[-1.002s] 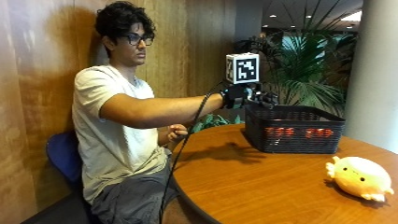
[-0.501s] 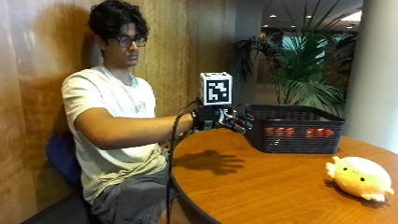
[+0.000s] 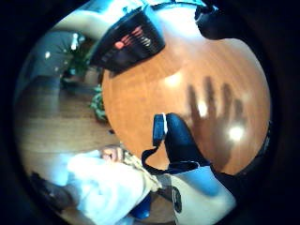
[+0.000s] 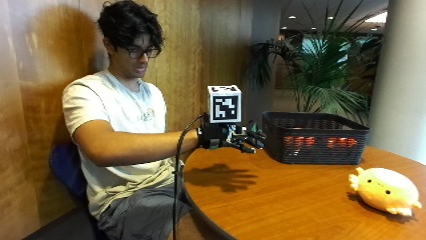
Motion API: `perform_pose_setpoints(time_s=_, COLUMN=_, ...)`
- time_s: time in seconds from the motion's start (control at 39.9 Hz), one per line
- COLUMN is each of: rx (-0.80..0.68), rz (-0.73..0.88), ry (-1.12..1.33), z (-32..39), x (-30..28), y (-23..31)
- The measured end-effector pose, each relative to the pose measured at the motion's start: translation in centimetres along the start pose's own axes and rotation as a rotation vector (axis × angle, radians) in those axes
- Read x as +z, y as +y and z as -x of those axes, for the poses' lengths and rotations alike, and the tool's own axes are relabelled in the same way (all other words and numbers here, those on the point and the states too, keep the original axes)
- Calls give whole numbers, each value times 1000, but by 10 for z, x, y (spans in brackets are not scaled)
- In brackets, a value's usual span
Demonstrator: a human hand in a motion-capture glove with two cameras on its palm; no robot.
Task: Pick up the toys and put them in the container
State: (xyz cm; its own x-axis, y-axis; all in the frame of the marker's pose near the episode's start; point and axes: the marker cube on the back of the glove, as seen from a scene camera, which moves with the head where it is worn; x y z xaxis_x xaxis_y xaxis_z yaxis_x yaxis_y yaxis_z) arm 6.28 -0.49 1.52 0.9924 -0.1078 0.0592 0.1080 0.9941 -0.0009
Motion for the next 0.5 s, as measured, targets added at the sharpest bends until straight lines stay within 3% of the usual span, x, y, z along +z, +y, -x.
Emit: perform_pose_setpoints(time_s=0.5, rx=-2, rz=26, ry=41, z=-8, x=13, y=6)
